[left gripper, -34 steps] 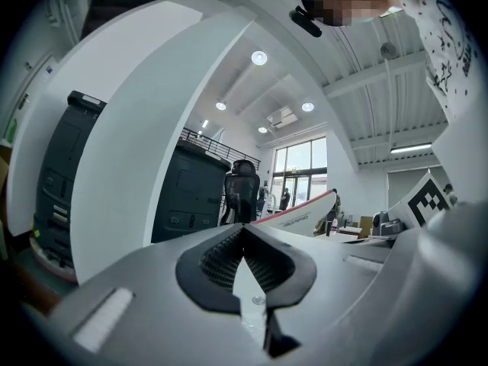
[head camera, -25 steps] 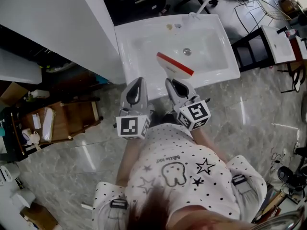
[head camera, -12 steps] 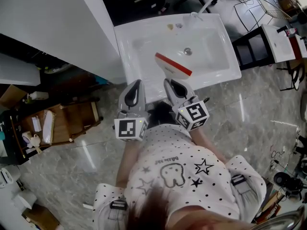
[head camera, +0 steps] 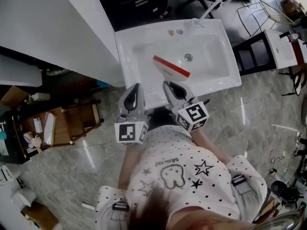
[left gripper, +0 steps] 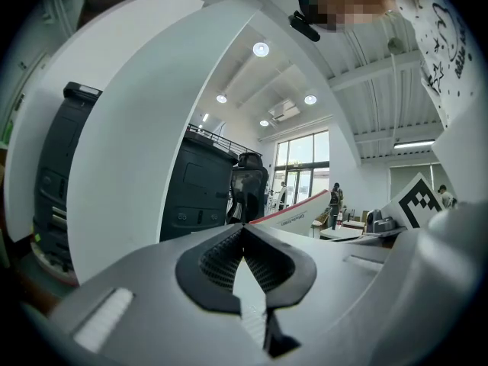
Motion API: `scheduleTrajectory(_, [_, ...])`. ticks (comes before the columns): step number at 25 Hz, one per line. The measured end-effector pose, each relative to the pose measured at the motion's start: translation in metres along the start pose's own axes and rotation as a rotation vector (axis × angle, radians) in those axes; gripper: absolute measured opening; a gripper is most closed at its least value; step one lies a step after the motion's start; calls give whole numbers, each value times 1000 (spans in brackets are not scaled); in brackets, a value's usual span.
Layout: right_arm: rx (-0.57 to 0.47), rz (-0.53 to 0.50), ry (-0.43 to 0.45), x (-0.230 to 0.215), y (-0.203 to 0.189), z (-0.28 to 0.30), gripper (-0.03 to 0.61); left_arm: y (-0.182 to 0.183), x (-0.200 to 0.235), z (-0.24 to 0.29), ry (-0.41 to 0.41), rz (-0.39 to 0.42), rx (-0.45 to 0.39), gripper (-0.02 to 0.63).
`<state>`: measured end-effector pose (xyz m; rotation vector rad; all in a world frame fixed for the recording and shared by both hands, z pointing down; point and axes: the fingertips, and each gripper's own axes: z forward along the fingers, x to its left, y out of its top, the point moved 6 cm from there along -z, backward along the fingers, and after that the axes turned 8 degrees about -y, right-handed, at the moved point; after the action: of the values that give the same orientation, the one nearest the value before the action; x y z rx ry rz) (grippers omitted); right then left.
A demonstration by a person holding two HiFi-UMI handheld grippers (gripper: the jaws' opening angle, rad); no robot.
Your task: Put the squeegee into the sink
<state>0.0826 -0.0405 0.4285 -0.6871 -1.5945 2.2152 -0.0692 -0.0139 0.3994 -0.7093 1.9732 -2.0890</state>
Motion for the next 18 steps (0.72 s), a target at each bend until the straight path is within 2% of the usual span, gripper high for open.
scheduleTrajectory(8, [7,7,38,-20,4,11,20,7,2,13,87,3,-10,-5])
scheduleTrajectory(14, [-4,10,56,-40,4,17,20,4,-6,24,106,39,-31,-5])
scheduleTrajectory(18, [11,5,33,-55,3,13,20,2,-12,29,114,30,-44,-5])
